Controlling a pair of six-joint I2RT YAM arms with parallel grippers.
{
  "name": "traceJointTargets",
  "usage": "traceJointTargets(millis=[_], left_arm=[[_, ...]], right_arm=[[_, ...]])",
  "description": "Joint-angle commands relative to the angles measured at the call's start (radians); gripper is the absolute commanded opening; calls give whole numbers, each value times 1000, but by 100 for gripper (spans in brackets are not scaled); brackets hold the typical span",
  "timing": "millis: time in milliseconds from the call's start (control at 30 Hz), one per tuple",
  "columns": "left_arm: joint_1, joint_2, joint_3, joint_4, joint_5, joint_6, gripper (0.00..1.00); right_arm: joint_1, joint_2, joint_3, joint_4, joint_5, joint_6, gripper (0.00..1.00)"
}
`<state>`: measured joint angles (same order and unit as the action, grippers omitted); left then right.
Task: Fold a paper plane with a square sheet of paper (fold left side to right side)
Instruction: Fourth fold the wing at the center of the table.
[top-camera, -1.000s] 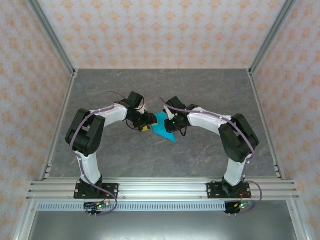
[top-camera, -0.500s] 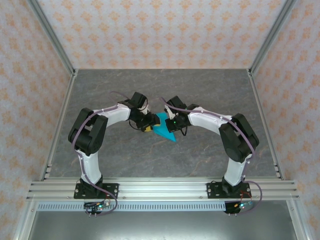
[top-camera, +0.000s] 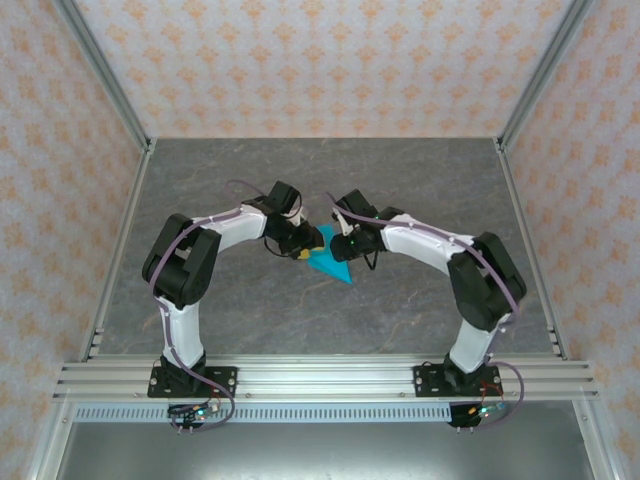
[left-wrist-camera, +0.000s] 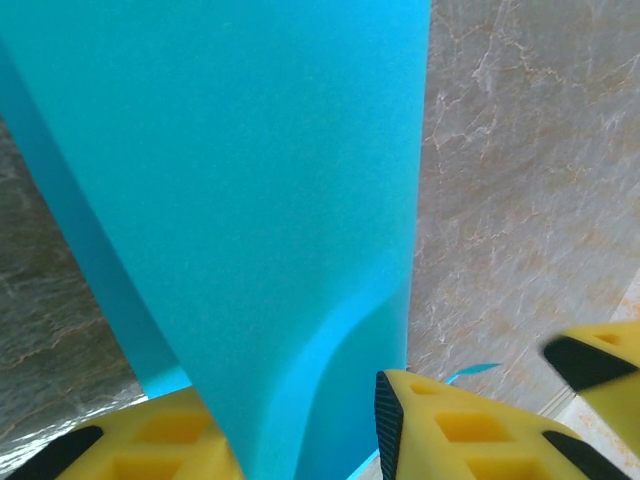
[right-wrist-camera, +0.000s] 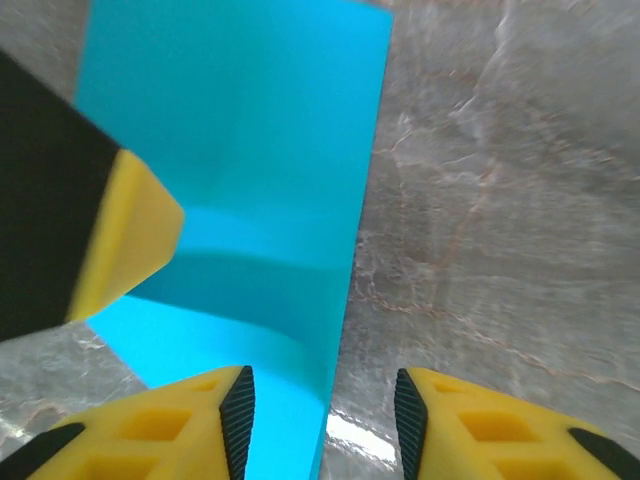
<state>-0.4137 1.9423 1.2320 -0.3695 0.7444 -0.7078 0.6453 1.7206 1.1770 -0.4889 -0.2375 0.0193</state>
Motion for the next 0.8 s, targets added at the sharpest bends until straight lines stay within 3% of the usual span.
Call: traceJointTargets(millis=[0,167,333,767], left_arm=[[-7,-14,33,-1,-1,-9,36],[-9,-14,44,-6,1,-16,37],[-8,-13,52,-10,2,-19,37],[-9,-5,84,-23,-4,-38,38]], right_arm=[[15,-117,-33,-28,78,-5,47],[120,-196,-127,17,113,5,50],[197,-148,-180,103,165,10,53],[207,-30,-177,217,220,-45,54]])
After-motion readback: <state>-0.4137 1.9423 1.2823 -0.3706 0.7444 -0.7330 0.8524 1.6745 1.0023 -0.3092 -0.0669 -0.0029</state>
